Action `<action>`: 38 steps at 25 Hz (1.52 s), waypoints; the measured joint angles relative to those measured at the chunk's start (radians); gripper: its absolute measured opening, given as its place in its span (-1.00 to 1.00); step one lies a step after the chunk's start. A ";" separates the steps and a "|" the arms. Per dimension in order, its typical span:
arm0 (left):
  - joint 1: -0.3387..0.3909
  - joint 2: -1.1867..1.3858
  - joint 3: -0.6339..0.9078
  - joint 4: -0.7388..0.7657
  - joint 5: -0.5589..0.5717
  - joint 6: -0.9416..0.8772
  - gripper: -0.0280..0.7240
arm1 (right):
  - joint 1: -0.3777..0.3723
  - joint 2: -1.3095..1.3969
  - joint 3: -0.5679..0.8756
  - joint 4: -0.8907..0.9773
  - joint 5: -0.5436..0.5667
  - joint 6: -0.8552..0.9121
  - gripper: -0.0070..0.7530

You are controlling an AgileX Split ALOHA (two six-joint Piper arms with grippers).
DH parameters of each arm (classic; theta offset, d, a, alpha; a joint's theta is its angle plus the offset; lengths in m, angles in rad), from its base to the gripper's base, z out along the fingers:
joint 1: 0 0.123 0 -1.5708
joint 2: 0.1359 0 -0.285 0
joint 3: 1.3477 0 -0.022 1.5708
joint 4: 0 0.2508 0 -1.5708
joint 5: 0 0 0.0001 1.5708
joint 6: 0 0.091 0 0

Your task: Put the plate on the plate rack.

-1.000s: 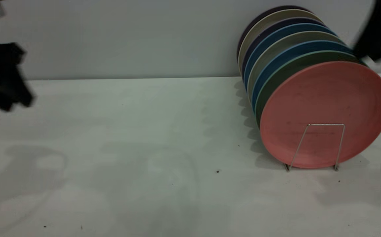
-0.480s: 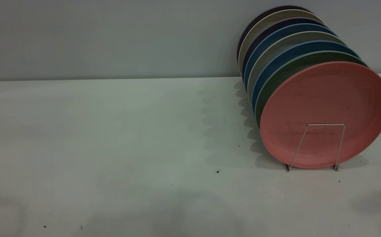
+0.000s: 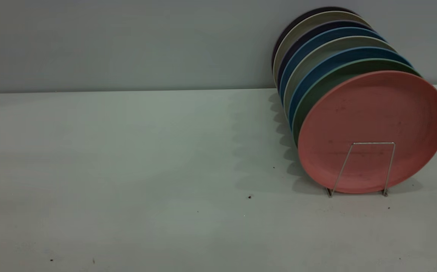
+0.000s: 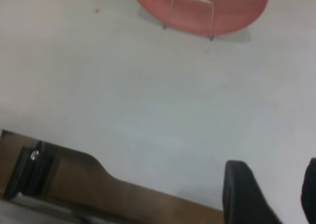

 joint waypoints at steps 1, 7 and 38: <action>0.000 -0.040 0.001 0.000 0.028 -0.010 0.16 | 0.000 -0.035 0.019 0.000 0.000 0.006 -0.17; 0.000 -0.234 0.045 0.009 0.072 -0.070 0.18 | 0.000 -0.193 0.174 -0.004 0.000 0.014 -0.17; 0.000 -0.432 0.239 0.051 0.042 0.001 0.25 | 0.000 -0.311 0.355 -0.054 -0.100 -0.011 0.11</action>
